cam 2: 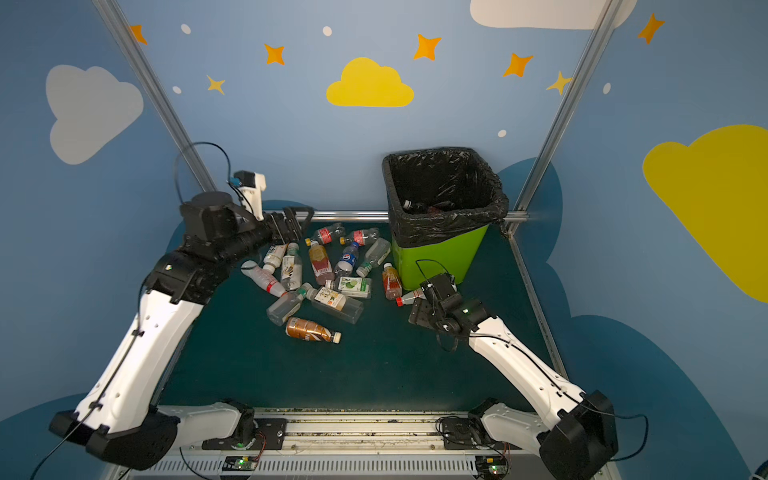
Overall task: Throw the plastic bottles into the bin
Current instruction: 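Lift the grape-juice bottle over the bin and open the left gripper, then grasp the large white red-cap bottle with right gripper while left arm returns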
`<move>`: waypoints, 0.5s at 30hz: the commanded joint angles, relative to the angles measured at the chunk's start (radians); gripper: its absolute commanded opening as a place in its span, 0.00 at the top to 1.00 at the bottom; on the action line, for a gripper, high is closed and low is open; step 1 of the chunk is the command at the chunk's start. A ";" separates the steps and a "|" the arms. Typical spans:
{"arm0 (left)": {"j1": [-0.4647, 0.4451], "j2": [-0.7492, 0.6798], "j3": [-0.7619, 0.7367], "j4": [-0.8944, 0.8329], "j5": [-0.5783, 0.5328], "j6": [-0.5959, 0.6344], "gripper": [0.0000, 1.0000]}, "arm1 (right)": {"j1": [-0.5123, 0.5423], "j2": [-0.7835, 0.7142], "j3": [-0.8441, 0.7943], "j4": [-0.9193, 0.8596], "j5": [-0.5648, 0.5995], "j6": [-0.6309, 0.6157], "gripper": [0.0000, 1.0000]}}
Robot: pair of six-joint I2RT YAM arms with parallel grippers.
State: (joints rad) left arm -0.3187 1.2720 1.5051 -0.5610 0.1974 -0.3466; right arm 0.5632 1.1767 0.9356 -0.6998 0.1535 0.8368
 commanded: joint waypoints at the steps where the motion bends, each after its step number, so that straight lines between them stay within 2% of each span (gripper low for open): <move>1: 0.016 -0.060 -0.167 -0.063 0.043 -0.048 0.00 | -0.062 0.035 -0.031 0.155 -0.029 0.109 0.12; 8: 0.035 -0.133 -0.390 -0.085 0.081 -0.067 0.00 | -0.198 0.176 -0.044 0.333 -0.141 0.158 0.12; 15: 0.069 -0.165 -0.418 -0.104 0.105 -0.056 0.00 | -0.244 0.344 0.014 0.398 -0.147 0.164 0.12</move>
State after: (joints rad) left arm -0.2672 1.1168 1.0878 -0.6556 0.2840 -0.4076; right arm 0.3271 1.4929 0.9150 -0.3611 0.0216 0.9752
